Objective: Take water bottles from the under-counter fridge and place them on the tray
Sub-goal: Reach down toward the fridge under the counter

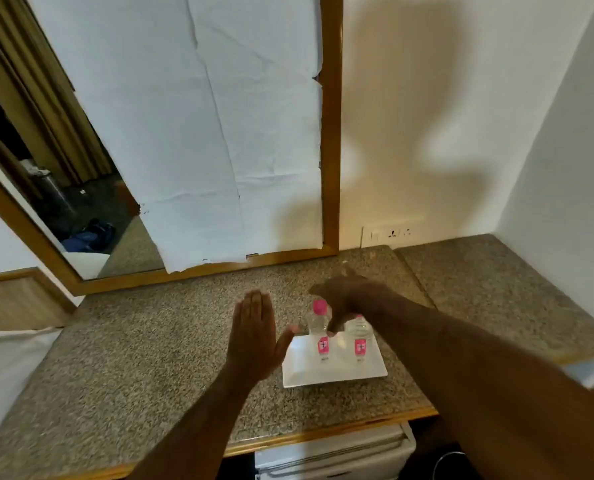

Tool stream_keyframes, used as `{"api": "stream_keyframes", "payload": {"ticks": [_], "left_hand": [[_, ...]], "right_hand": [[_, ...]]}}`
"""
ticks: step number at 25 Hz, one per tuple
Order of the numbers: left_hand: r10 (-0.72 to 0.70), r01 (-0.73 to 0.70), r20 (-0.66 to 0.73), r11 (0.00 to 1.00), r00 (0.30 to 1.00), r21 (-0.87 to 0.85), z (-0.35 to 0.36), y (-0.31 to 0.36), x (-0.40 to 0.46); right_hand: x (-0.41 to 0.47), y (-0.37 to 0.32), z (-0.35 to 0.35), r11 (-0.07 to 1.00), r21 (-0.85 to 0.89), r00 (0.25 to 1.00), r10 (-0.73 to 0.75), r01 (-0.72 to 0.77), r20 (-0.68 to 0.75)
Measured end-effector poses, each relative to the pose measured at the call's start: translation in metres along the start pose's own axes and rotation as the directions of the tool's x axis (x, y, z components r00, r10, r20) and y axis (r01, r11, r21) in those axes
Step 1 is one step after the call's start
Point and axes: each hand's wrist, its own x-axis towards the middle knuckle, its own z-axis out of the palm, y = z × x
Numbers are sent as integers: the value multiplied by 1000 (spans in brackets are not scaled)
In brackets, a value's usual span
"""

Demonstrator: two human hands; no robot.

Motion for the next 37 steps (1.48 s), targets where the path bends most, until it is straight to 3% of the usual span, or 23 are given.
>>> {"api": "stream_keyframes", "payload": {"ticks": [4, 6, 9, 13, 17, 21, 24, 27, 30, 34, 37], "left_hand": [[4, -5, 33, 999, 999, 33, 23, -3, -36], [8, -9, 48, 1000, 999, 26, 27, 1, -49], [30, -29, 47, 999, 998, -23, 31, 27, -70], [196, -186, 164, 980, 967, -73, 59, 107, -88], [392, -344, 194, 908, 899, -241, 110, 202, -73], [367, -330, 301, 929, 880, -168, 176, 272, -37], [345, -339, 233, 938, 909, -66, 216, 280, -26], [332, -323, 109, 942, 937, -88, 240, 275, -32], [336, -331, 80, 941, 939, -71, 245, 275, -33], [312, -312, 53, 950, 948, -24, 251, 274, -32], [301, -301, 28, 954, 953, -6, 256, 275, -32]], "right_hand": [[-5, -19, 27, 994, -95, 980, -65, 48, -189], [-23, -25, 18, 994, -98, 974, -72, 51, -215], [-65, -17, 1, 997, -30, 980, -82, 78, -183], [-133, 22, 15, 994, -94, 996, -59, 53, -64], [-171, 90, 97, 992, 20, 992, 125, -125, 22], [-174, 151, 214, 916, 232, 943, 333, -327, 10], [-159, 178, 300, 835, 348, 894, 449, -426, 18], [-136, 191, 391, 783, 382, 864, 496, -490, 90], [-116, 189, 466, 710, 416, 818, 543, -569, 192], [-92, 192, 525, 685, 407, 797, 524, -604, 300], [-81, 195, 554, 630, 476, 783, 561, -614, 268]]}}
